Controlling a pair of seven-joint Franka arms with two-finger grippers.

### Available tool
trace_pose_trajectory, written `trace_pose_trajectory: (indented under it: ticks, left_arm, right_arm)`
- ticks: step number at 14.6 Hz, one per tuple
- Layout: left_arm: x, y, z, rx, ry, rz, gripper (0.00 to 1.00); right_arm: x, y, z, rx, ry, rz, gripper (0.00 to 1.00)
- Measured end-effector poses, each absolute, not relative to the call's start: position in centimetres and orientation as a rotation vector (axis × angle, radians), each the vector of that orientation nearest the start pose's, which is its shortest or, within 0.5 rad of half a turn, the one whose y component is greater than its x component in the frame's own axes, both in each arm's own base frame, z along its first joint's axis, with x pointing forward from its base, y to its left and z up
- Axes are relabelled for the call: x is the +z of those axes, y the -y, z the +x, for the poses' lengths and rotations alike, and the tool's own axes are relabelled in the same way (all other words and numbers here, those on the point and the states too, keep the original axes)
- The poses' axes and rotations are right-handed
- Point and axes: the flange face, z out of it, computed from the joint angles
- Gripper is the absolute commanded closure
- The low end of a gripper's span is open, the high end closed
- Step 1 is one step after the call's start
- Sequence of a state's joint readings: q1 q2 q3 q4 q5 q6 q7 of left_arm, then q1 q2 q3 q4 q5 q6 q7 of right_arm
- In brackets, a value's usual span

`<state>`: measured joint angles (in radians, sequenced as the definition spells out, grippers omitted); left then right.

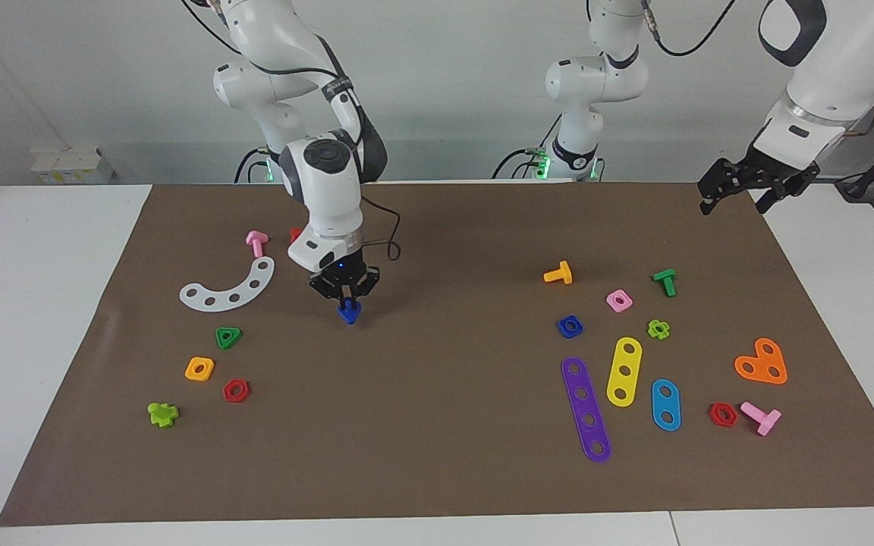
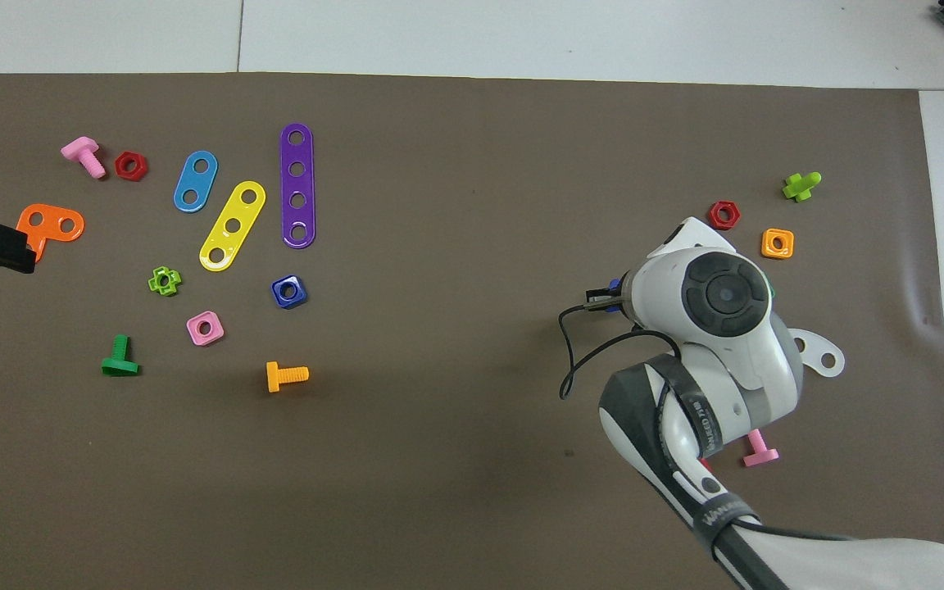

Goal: Unscrew and place screws in storage area
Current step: 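Carry the blue bolt with the right gripper and set it by the green triangle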

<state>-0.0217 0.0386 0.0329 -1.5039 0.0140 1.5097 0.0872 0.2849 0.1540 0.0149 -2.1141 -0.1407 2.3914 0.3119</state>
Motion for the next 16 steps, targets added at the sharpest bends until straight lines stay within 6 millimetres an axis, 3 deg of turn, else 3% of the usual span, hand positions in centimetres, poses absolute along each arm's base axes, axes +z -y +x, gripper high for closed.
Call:
trace_pose_trajectory:
  ticks: [5,8,9,10,11,14,16]
  left_arm:
    - [63.8,-0.2,55.6,0.031,-0.132,-3.125,0.0]
    - [63.7,-0.2,55.6,0.03,-0.133,-3.125,0.0]
    - [63.7,-0.3,55.6,0.031,-0.131,-3.125,0.0]
    - [63.7,-0.3,55.6,0.031,-0.129,-3.125,0.0]
    - [63.7,-0.4,55.6,0.032,-0.129,-3.125,0.0]
    - [63.7,0.0,55.6,0.032,-0.139,-3.125,0.0]
    - [63.7,0.1,55.6,0.032,-0.14,-3.125,0.0]
  right_arm:
    - [34.5,-10.2,56.3,-0.196,0.012,-3.209,1.0]
    - [33.8,-8.9,56.1,-0.181,0.011,-3.213,1.0]
    - [33.4,-8.7,56.0,-0.192,0.027,-3.209,0.88]
    - [32.9,-8.5,55.8,-0.203,0.04,-3.206,0.23]
    - [32.5,-8.2,55.6,-0.203,0.044,-3.205,0.0]
    - [32.5,-7.7,55.6,-0.203,0.04,-3.206,0.0]
    - [34.0,-7.4,55.7,-0.205,0.028,-3.21,0.0]
